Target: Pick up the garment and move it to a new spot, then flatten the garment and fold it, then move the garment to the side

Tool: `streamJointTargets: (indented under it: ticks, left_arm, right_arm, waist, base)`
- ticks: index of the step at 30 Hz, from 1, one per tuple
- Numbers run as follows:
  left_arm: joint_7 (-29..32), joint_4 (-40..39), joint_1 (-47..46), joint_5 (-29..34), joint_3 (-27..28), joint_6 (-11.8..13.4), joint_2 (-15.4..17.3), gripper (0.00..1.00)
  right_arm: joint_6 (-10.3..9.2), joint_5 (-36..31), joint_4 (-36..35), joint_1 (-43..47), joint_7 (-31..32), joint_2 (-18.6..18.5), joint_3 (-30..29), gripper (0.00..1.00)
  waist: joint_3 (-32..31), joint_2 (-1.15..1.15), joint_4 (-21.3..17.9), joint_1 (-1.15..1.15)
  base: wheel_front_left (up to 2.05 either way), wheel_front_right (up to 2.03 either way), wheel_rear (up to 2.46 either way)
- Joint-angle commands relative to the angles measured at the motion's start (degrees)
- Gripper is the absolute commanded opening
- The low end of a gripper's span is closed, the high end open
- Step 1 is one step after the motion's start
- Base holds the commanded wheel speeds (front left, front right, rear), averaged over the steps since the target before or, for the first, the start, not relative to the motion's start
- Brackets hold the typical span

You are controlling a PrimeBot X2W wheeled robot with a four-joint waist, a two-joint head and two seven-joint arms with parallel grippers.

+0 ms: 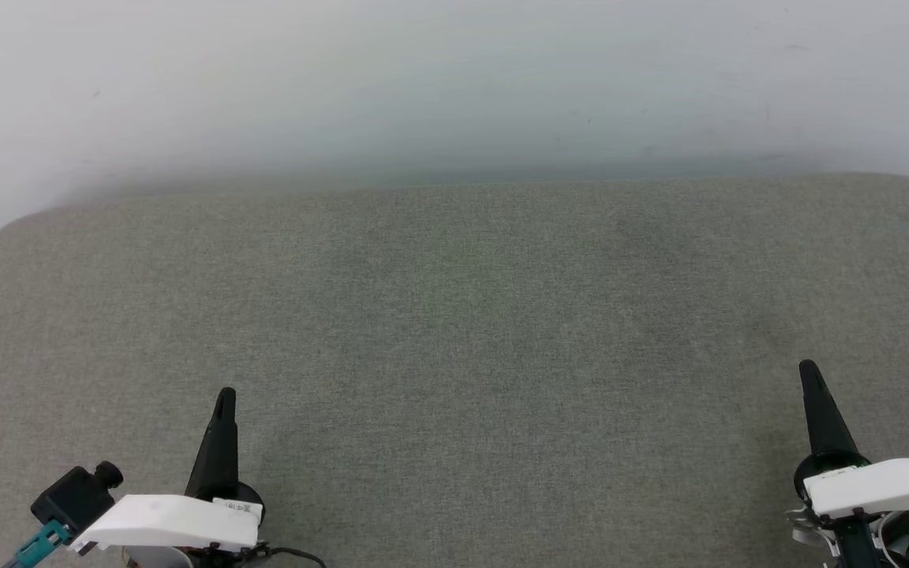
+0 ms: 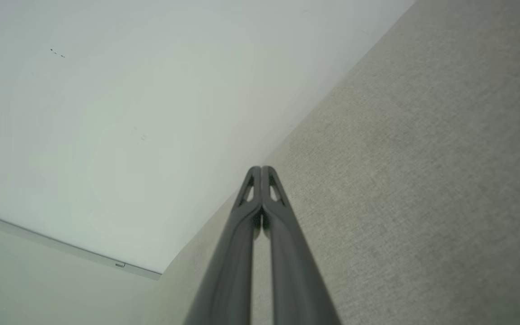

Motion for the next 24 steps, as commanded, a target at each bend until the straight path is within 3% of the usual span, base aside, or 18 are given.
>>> streamJointTargets:
  ticks: [1, 24]
  left_arm:
    - [0.32, -0.31, -1.54, -1.44, 0.33, -0.08, 0.26, 0.00]
    - [4.01, 2.19, -3.14, -15.56, 1.35, -0.11, 0.33, 0.00]
  right_arm:
    - [-0.01, 1.49, -0.43, -1.55, 0.40, 0.15, -0.24, 0.00]
    - [-0.01, 14.60, 0.94, -2.14, 3.59, 0.81, -1.03, 0.00]
  waist:
    - [-0.03, 0.00, 0.01, 0.00]
    - [-0.75, 0.00, 0.26, 0.00]
  base:
    - [0.00, 0.00, 0.00]
    - [0.00, 0.00, 0.00]
